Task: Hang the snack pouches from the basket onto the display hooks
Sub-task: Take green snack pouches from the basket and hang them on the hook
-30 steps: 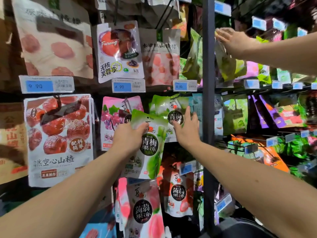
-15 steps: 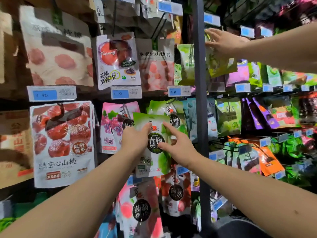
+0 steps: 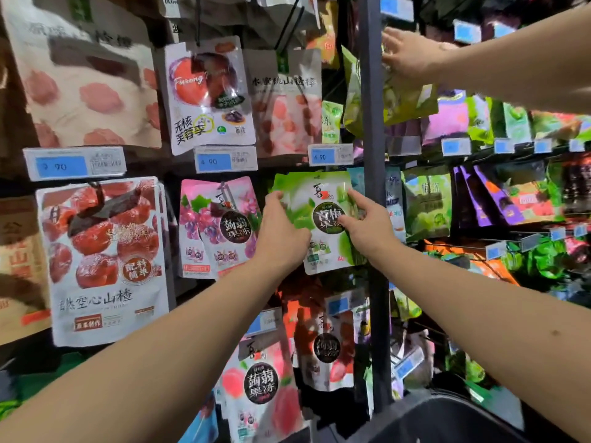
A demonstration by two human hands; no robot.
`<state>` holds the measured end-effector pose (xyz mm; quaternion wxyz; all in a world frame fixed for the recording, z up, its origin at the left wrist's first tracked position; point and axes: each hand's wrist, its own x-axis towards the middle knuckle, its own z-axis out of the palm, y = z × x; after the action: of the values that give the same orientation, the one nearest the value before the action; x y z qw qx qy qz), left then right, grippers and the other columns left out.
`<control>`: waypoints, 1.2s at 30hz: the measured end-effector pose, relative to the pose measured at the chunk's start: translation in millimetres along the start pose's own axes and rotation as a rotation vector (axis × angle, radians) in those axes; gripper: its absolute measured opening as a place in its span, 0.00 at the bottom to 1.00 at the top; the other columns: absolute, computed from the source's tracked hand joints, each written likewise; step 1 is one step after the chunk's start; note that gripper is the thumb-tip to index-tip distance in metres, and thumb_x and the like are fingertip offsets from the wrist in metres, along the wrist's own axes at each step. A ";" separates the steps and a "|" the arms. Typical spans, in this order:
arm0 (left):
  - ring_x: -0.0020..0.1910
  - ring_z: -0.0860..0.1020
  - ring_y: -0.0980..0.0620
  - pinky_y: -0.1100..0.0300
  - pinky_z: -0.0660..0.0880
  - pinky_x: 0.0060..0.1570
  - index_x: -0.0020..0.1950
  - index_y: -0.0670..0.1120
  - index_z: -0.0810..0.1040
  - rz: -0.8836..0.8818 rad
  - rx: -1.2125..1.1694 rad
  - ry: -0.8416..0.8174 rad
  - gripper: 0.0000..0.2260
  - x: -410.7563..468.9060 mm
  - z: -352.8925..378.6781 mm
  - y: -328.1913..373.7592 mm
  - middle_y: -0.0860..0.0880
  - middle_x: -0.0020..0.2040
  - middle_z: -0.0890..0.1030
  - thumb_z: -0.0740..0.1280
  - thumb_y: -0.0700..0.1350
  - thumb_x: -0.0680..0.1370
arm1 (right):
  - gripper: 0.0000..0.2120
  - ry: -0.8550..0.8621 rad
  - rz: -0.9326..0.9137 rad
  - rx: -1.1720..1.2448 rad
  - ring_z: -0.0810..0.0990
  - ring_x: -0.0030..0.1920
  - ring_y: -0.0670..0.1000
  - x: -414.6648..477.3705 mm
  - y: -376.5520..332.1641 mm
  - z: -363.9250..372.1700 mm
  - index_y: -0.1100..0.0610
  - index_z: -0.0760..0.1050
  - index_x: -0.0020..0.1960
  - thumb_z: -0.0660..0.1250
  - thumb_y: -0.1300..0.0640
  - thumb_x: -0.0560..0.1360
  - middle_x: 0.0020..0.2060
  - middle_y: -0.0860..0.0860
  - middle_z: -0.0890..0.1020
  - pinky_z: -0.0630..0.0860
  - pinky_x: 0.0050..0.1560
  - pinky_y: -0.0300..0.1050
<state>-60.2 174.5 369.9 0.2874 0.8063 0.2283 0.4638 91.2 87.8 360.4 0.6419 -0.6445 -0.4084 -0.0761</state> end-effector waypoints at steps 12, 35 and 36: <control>0.53 0.75 0.53 0.57 0.76 0.58 0.67 0.45 0.78 0.068 0.122 -0.008 0.23 32.3 19.2 6.7 0.47 0.64 0.74 0.69 0.38 0.71 | 0.28 0.017 0.108 -0.071 0.79 0.61 0.51 26.1 -20.7 -0.8 0.53 0.69 0.77 0.69 0.63 0.79 0.72 0.52 0.75 0.78 0.60 0.44; 0.73 0.68 0.49 0.58 0.64 0.72 0.75 0.39 0.70 0.095 0.062 0.025 0.27 37.5 30.3 0.6 0.46 0.74 0.67 0.68 0.41 0.77 | 0.26 0.110 0.147 -0.065 0.76 0.67 0.53 32.4 -15.5 8.0 0.58 0.70 0.76 0.65 0.62 0.78 0.74 0.53 0.73 0.67 0.55 0.37; 0.73 0.67 0.49 0.57 0.63 0.74 0.76 0.39 0.68 0.087 0.054 0.026 0.28 37.2 29.8 0.7 0.46 0.75 0.66 0.68 0.42 0.77 | 0.26 0.106 0.155 -0.076 0.75 0.68 0.53 34.1 -14.7 8.0 0.58 0.70 0.76 0.65 0.62 0.78 0.74 0.53 0.73 0.66 0.55 0.36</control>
<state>-16.6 190.0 381.2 0.2423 0.8167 0.2092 0.4801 101.0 107.2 391.6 0.6418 -0.6930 -0.3196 -0.0759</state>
